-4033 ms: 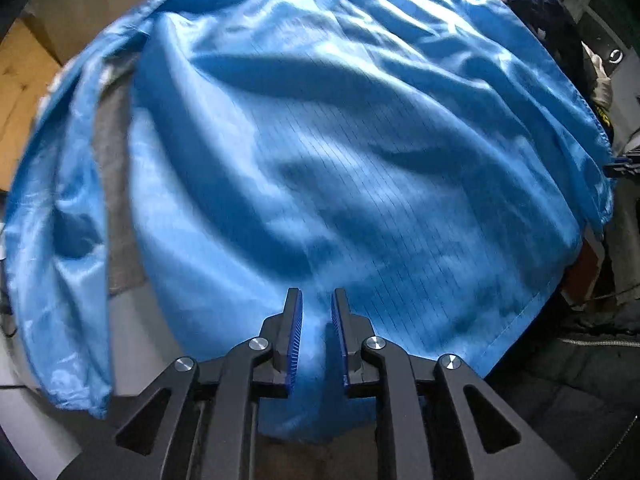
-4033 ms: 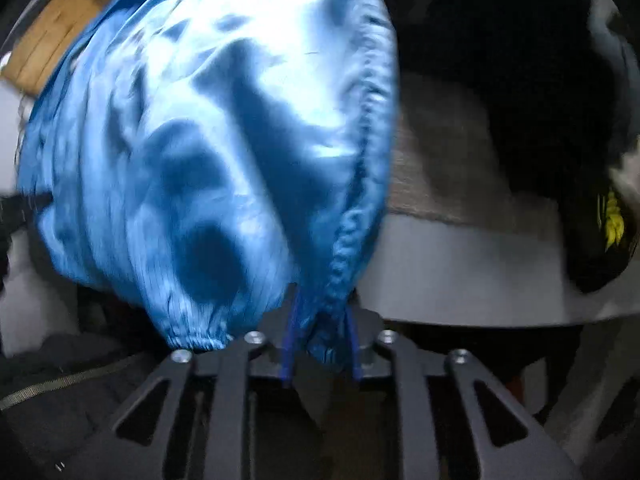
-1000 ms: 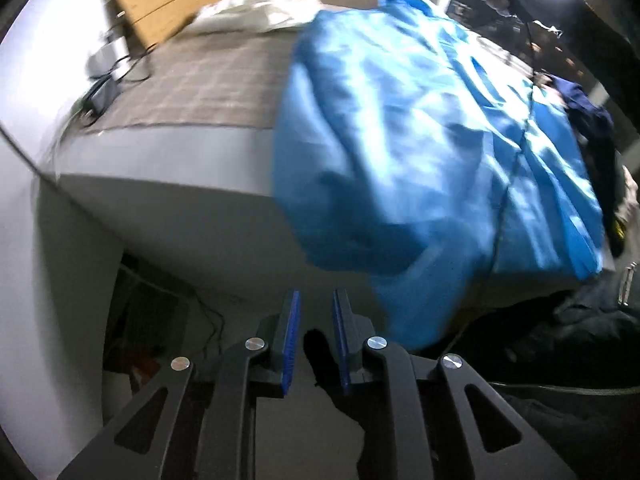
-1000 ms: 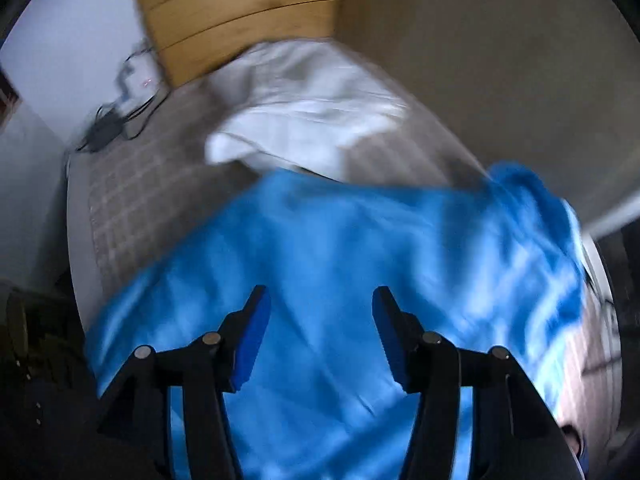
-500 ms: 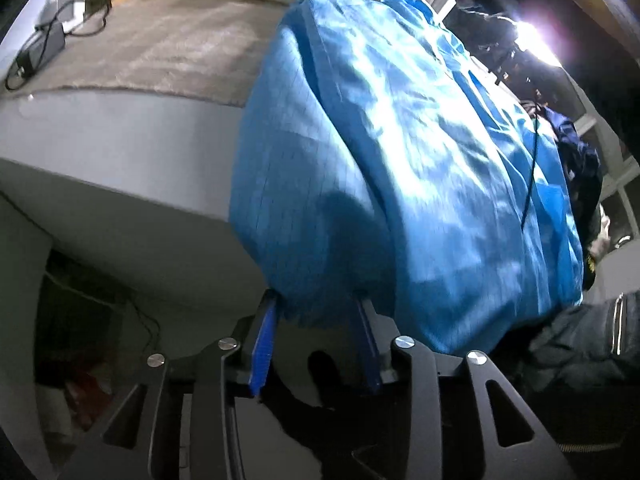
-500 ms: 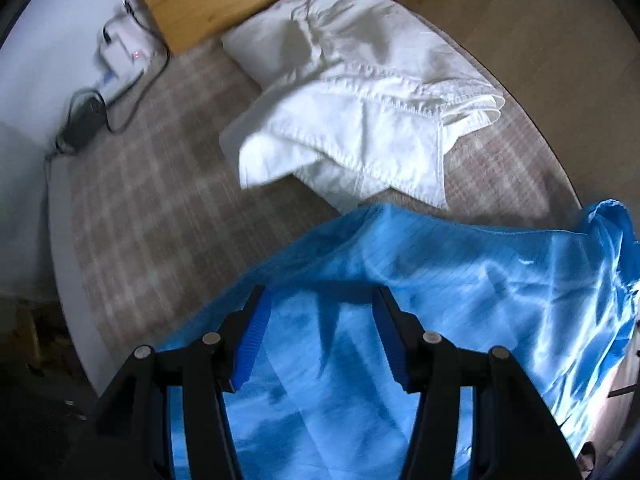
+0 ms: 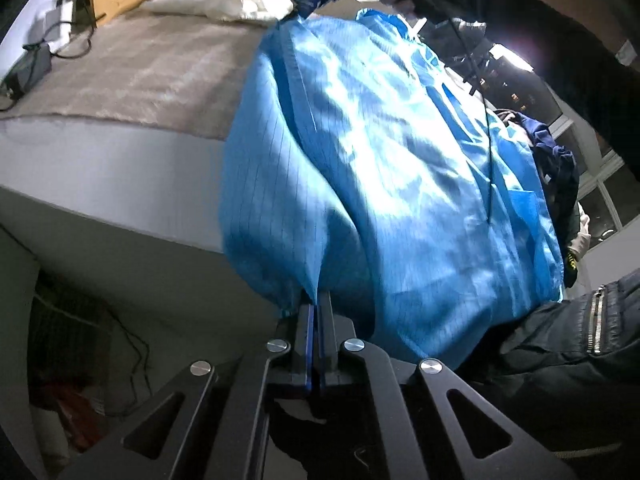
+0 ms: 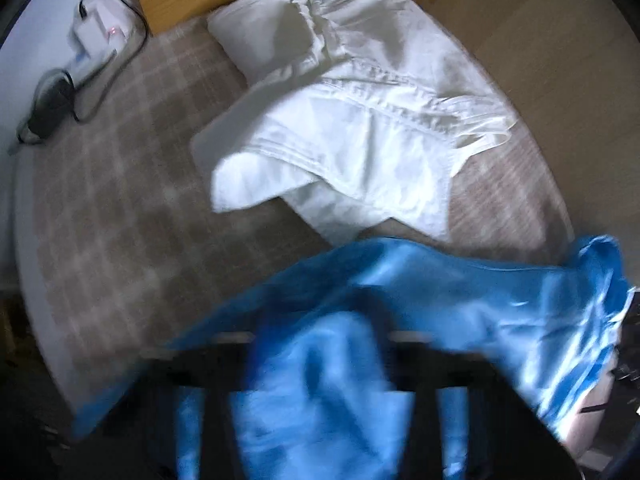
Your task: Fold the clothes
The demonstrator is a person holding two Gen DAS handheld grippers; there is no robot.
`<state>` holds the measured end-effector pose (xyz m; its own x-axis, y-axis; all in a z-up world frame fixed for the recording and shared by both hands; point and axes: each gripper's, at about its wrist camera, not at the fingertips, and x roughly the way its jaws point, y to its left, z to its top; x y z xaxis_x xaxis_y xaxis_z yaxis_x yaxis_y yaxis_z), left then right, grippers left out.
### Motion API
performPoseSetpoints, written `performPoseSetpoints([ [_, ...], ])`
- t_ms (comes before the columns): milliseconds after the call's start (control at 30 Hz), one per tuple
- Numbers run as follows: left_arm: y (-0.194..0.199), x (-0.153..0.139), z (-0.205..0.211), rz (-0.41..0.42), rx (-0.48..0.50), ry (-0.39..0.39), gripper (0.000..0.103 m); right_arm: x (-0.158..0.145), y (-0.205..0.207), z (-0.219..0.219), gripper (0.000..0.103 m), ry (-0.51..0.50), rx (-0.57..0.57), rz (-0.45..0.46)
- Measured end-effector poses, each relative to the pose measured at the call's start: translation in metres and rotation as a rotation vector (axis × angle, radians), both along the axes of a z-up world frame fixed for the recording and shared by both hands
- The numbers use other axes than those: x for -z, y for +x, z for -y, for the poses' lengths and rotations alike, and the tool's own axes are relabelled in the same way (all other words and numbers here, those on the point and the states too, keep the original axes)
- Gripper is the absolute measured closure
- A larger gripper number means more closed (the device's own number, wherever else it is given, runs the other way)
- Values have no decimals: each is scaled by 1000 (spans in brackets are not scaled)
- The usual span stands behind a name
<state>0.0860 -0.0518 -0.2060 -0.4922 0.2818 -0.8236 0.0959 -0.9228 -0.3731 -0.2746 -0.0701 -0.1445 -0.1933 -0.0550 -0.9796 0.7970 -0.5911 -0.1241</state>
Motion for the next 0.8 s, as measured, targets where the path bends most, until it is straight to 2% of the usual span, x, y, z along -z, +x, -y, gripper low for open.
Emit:
performPoseSetpoints([
  [167, 15, -27, 20, -32, -39, -63, 103, -43, -18, -22, 101, -131, 57, -20],
  [233, 13, -28, 30, -29, -63, -85, 103, -60, -31, -26, 101, -198, 98, -27],
  [267, 12, -22, 36, -5, -66, -70, 102, -61, -37, -25, 101, -212, 111, -18],
  [333, 13, -12, 45, 36, -94, -64, 96, -49, -41, -15, 101, -198, 123, 28],
  [367, 16, -9, 49, 50, -120, -74, 97, -39, -41, -11, 101, -176, 126, 37],
  [433, 21, -3, 55, 80, -171, -95, 97, -23, -38, -4, 101, -138, 122, 17],
  [467, 25, -2, 57, 69, -179, -66, 94, -17, -37, -3, 101, -128, 125, 8],
  [500, 29, -2, 58, 57, -186, -36, 91, -15, -38, -3, 101, -130, 139, 5],
  [567, 23, 9, 54, 63, -178, -30, 91, -13, -42, -5, 101, -135, 165, -2],
  [667, 13, 25, 46, 71, -165, -21, 83, -21, -51, -11, 101, -157, 194, -10],
  [800, -2, 46, 39, 73, -158, 7, 83, -30, -32, -6, 97, -25, 93, -87],
])
